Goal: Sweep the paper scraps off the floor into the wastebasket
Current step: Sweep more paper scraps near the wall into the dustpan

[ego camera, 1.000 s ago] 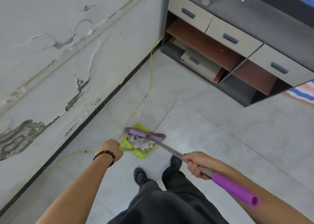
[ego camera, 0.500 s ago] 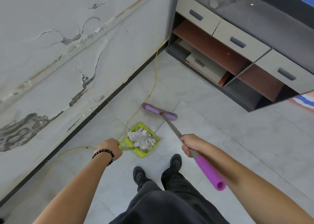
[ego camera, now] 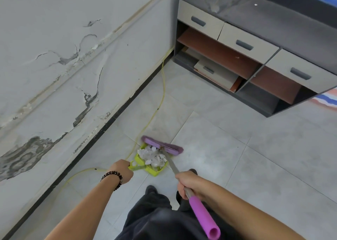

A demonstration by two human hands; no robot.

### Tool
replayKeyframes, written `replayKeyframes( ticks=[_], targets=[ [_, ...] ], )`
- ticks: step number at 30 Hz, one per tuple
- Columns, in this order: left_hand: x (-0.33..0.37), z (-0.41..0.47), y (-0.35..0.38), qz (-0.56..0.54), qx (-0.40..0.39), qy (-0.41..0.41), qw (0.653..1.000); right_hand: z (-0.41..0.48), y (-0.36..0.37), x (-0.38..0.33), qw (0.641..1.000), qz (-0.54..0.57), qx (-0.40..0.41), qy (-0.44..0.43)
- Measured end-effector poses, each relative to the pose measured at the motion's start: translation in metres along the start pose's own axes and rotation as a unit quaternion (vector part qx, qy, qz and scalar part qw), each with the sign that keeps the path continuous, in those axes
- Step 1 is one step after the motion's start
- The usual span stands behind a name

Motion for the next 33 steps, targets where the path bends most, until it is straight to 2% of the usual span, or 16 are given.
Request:
replayKeyframes(
  ticks=[2,5,9,14,17,20,24,29,33],
  targets=[
    [0.005,-0.003,-0.005,-0.019,-0.003,0.009,1.0,-0.003,0.003,0.002,0.997,0.068,-0.044,0.017],
    [0.013,-0.007,-0.009,-0.05,0.001,0.036,0.998,-0.01,0.007,0.006,0.995,0.091,-0.043,0.007],
    [0.021,-0.016,-0.008,0.035,-0.009,0.12,0.992,-0.024,0.025,0.027,0.98,0.2,-0.025,-0.008],
    [0.026,-0.036,0.007,0.115,-0.044,0.227,0.966,-0.046,0.062,0.082,0.918,0.393,-0.031,-0.037],
    [0.042,-0.049,0.019,0.167,-0.057,0.281,0.943,-0.058,0.079,0.119,0.876,0.475,-0.045,-0.071],
    [0.064,-0.066,0.035,0.198,-0.071,0.326,0.922,-0.074,0.089,0.159,0.834,0.541,-0.019,-0.104],
    [0.075,-0.079,0.058,0.17,-0.092,0.34,0.92,-0.094,0.102,0.216,0.81,0.574,0.02,-0.117],
    [0.056,-0.103,0.097,0.086,-0.102,0.318,0.939,-0.123,0.11,0.288,0.799,0.581,0.079,-0.132],
    [0.024,-0.132,0.137,0.07,-0.109,0.296,0.946,-0.139,0.12,0.349,0.798,0.575,0.111,-0.143]
  ],
)
Point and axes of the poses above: each hand's wrist, its own z-axis towards the middle knuckle, its own y-axis out of the palm, x = y × z, the point moved 6 cm from there along z, towards the middle knuckle, and after that the axes turned 15 degrees about -z, right-handed, at the moved point
